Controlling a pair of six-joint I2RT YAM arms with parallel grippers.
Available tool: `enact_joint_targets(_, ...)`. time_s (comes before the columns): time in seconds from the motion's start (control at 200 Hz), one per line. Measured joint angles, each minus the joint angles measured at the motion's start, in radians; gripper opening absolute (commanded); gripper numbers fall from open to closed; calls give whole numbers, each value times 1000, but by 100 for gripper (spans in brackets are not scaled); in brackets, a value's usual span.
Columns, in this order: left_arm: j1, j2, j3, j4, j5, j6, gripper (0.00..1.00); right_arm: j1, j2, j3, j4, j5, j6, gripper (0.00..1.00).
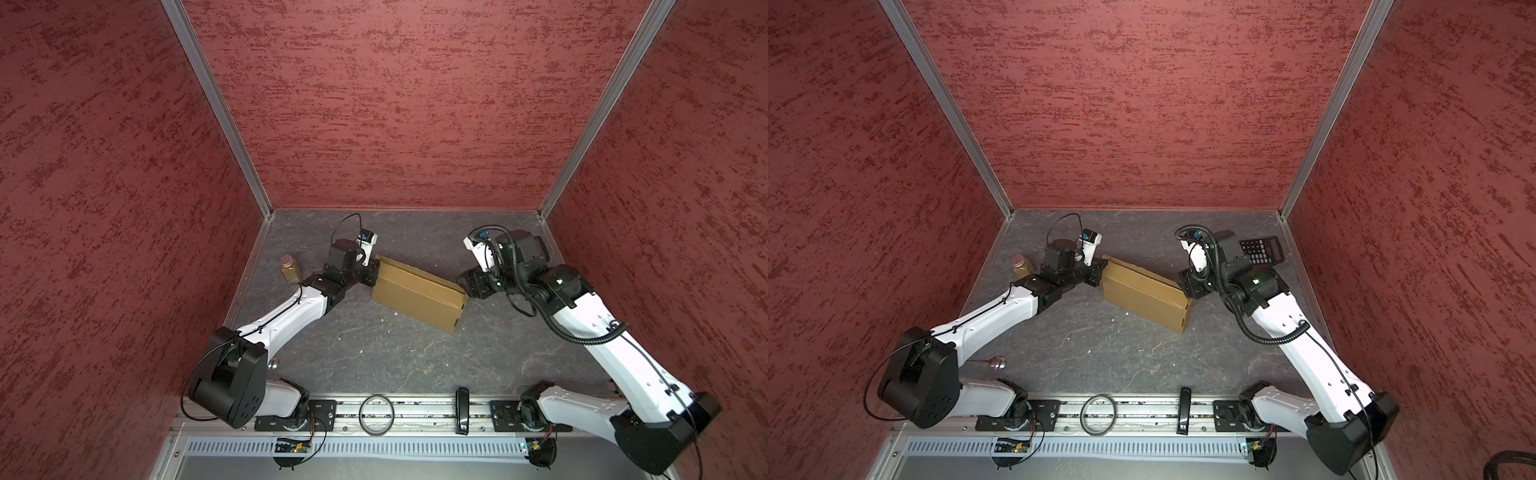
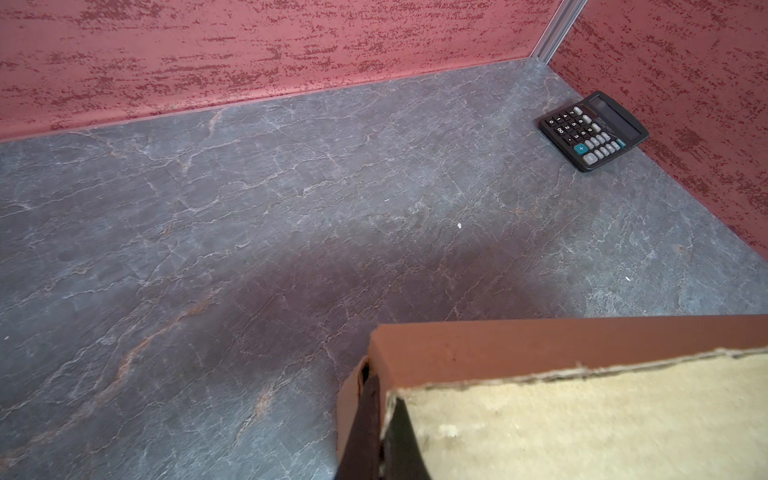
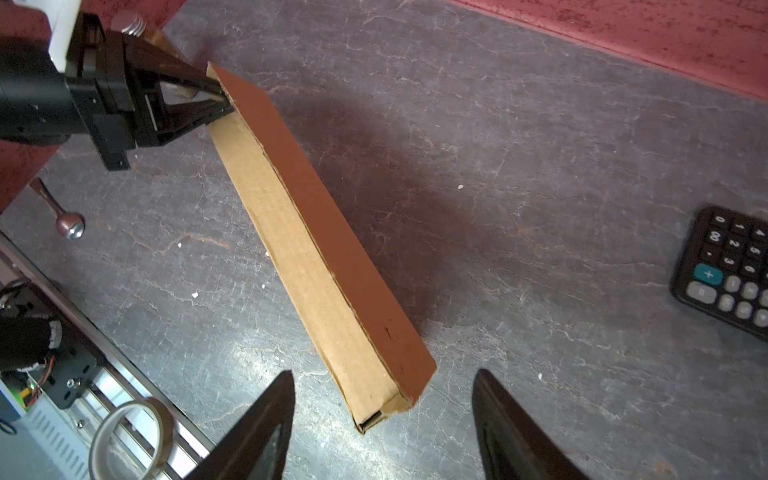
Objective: Fold the paper box
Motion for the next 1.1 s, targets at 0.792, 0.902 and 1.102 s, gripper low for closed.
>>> enact_joint_targets(0.792,-5,1,-2,4,-2,0,0,168,142,30,-10,-18,-115,65)
enact_joint_targets(0.902,-6,1,-2,4,-2,0,0,180,143,39,-9,24,-117,70)
enact_joint_targets(1.102,-7,1,-2,4,-5,0,0,183,141,107,-11,63,-150,74)
